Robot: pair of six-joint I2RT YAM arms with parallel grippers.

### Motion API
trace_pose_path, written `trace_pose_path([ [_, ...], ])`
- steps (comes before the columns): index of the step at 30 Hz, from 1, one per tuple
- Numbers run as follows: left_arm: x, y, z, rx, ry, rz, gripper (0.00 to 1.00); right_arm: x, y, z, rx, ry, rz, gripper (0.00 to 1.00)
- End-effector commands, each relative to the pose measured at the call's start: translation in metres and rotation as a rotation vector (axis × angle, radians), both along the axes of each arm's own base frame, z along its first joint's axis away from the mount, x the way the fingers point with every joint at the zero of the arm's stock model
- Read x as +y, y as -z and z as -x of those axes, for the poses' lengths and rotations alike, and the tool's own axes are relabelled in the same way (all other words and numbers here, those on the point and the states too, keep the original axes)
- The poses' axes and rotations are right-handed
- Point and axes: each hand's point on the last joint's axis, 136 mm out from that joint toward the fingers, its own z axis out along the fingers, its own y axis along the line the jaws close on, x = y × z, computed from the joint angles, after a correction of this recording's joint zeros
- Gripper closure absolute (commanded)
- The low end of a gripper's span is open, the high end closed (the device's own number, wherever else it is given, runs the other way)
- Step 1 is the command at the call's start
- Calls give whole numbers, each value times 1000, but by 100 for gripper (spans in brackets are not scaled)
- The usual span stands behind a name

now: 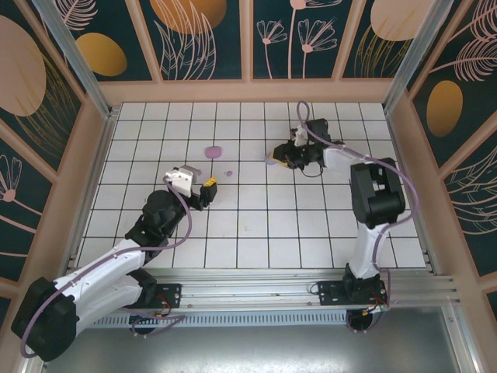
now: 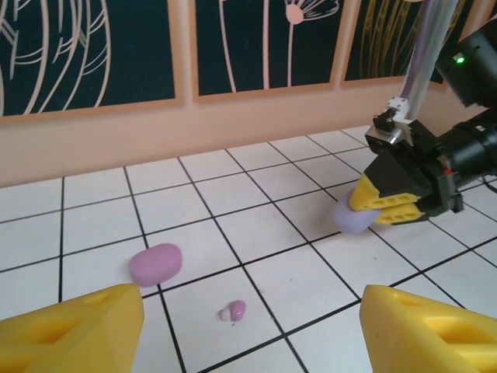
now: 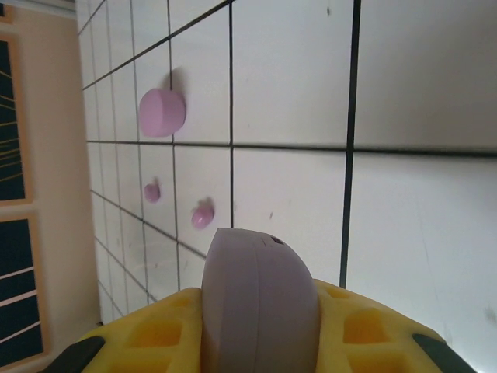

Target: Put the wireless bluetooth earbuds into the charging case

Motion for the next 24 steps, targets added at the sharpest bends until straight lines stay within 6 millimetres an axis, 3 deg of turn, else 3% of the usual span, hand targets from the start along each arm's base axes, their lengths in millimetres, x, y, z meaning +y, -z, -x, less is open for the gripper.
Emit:
trace_pose_path([
  [1, 11, 3, -1, 18, -58, 29, 27, 16, 7, -18, -25, -47, 29, 80],
  [8, 13, 14, -3, 56, -75, 5, 27, 46, 39, -52, 5, -61, 47, 80],
  [14, 12, 22, -8, 73, -80, -31, 28, 63, 54, -65, 19, -61, 58, 78],
  [20, 10, 26, -14, 80, -84, -53, 28, 47, 56, -63, 21, -10, 165, 54],
  [24, 11, 25, -17, 75, -96, -54, 28, 36, 38, -62, -20, 6, 217, 48],
])
